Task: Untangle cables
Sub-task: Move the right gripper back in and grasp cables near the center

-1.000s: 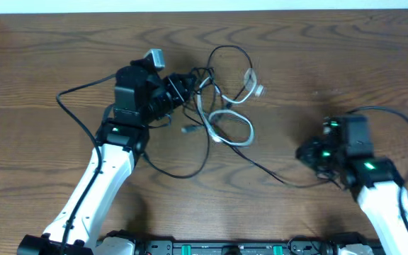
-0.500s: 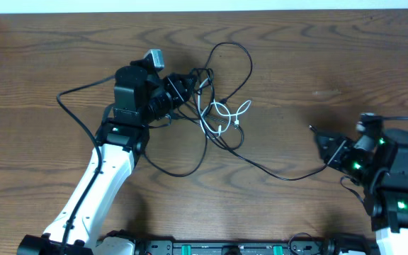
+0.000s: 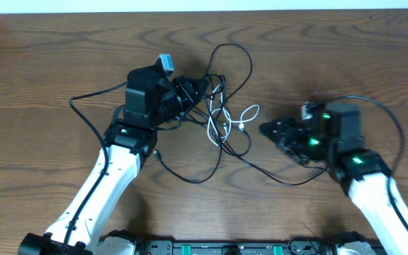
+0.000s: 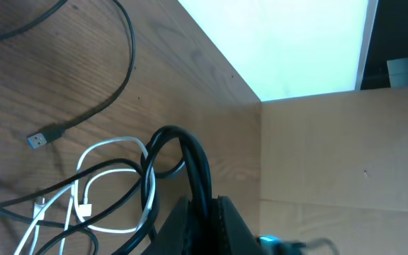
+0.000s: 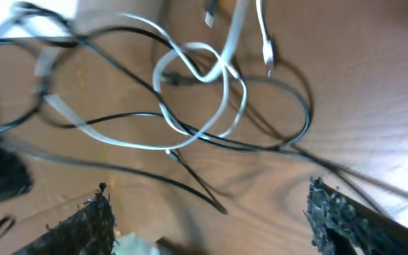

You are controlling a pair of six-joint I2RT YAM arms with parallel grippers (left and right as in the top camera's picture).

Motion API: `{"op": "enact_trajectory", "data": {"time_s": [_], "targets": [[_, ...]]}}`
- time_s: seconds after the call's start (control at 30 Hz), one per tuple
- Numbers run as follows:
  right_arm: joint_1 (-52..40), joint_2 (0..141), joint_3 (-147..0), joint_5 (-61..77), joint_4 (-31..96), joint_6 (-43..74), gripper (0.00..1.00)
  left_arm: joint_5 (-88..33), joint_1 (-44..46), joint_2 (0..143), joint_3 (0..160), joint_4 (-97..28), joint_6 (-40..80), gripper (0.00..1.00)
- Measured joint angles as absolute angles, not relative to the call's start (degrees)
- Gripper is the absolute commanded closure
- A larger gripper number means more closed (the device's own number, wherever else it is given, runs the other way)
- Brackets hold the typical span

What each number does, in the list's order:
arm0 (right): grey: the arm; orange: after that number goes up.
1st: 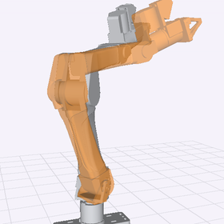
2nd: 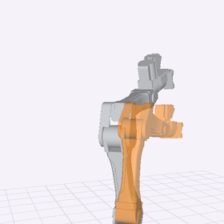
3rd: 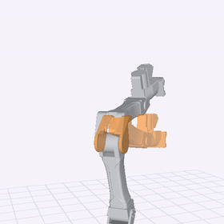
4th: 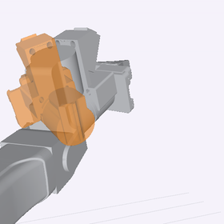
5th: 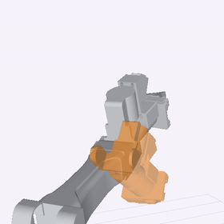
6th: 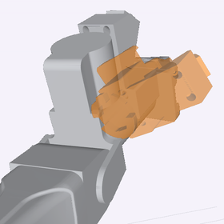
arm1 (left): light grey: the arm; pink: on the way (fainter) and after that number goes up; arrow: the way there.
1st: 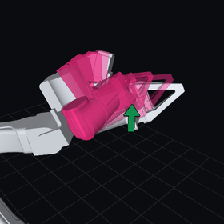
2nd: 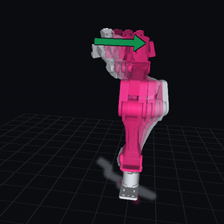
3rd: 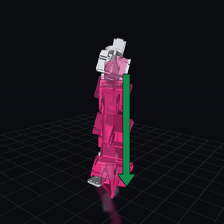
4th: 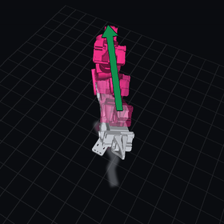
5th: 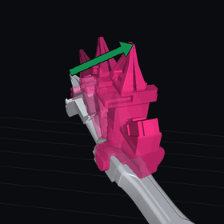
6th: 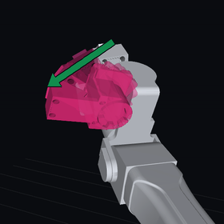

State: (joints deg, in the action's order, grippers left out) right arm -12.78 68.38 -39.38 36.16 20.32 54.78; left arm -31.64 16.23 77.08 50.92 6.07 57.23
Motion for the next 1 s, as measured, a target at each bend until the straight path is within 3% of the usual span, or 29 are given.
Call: {"op": "enact_trajectory", "data": {"time_s": [0.17, 0.57, 0.7, 0.77, 1.0], "targets": [[-18.3, 79.0, -39.3, 36.1, 9.0, 63.2, 0.27, -31.6, 16.2, 77.1, 50.9, 6.1, 57.2, 0.92], [-25.5, 97.9, -39.4, 37.3, -16.2, 73.8, 0.43, -31.6, 16.2, 77.1, 50.9, 6.0, 57.3, 0.92], [-27.0, 102.5, -39.4, 35.5, -19.7, 74.9, 0.67, -31.6, 16.2, 77.1, 50.9, 6.0, 57.3, 0.92], [-27.4, 104.4, -39.4, 34.1, -19.9, 75.3, 0.99, -31.6, 16.2, 77.1, 50.9, 6.0, 57.3, 0.92], [-27.7, 106.5, -39.4, 31.6, -19.7, 71.4, 0.99, -31.7, 16.2, 77.1, 50.9, 6.0, 57.3, 0.92]]}}
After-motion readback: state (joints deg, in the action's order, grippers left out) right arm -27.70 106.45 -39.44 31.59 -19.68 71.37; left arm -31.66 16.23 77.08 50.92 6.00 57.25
